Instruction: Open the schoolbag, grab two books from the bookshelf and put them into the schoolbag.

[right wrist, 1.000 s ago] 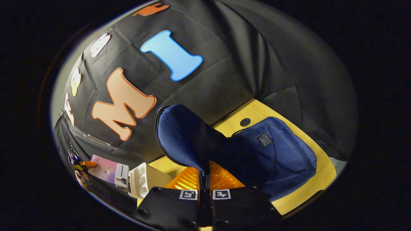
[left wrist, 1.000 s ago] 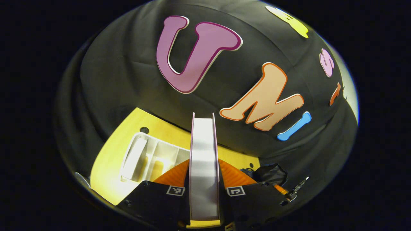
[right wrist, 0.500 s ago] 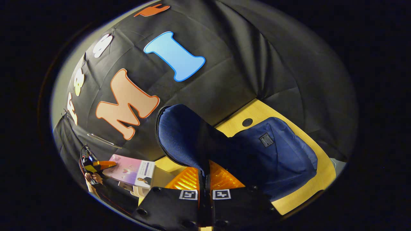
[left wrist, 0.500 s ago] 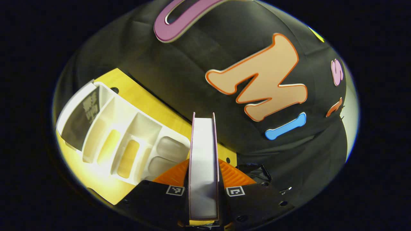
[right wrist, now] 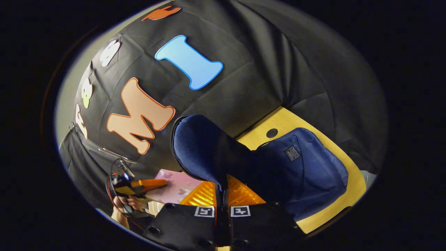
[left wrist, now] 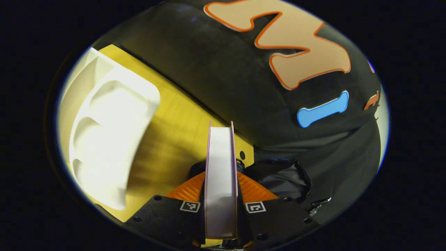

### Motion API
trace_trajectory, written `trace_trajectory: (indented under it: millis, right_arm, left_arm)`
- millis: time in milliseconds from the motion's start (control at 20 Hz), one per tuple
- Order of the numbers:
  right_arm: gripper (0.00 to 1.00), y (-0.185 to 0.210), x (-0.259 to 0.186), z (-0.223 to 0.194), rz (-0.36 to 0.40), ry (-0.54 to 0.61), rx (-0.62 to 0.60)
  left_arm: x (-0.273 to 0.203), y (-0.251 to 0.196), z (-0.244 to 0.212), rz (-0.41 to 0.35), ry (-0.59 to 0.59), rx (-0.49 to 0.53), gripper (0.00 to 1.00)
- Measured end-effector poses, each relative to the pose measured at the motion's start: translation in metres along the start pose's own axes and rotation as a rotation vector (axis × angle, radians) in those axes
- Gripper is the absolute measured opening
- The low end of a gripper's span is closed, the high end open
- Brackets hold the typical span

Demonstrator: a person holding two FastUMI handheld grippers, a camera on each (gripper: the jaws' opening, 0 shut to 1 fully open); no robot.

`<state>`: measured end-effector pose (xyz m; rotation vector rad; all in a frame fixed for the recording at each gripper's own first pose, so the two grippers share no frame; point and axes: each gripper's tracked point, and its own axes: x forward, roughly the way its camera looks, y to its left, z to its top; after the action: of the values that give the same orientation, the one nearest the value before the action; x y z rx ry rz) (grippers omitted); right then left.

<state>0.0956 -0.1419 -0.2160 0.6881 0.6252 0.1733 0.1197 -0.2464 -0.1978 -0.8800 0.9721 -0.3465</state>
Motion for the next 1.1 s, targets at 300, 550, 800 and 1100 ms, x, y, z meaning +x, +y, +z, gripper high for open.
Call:
trace_trajectory:
  millis: [300,550,800,1100]
  right_arm:
    - [0.04,0.001,-0.002,0.004,0.03,0.006,0.002]
    - [0.03,0.003,-0.001,0.004,0.041,0.01,-0.016]
    - [0.03,0.003,-0.001,0.003,0.042,0.022,-0.032]
    - [0.03,0.004,-0.006,0.012,0.073,0.008,-0.016]
  left_arm:
    - [0.055,-0.014,-0.058,-0.035,0.068,-0.103,0.33]
    - [0.077,-0.02,-0.077,-0.089,0.038,-0.257,0.34]
    - [0.095,-0.026,-0.098,-0.161,0.015,-0.381,0.33]
    - [0.064,-0.026,-0.084,-0.232,-0.037,-0.375,0.32]
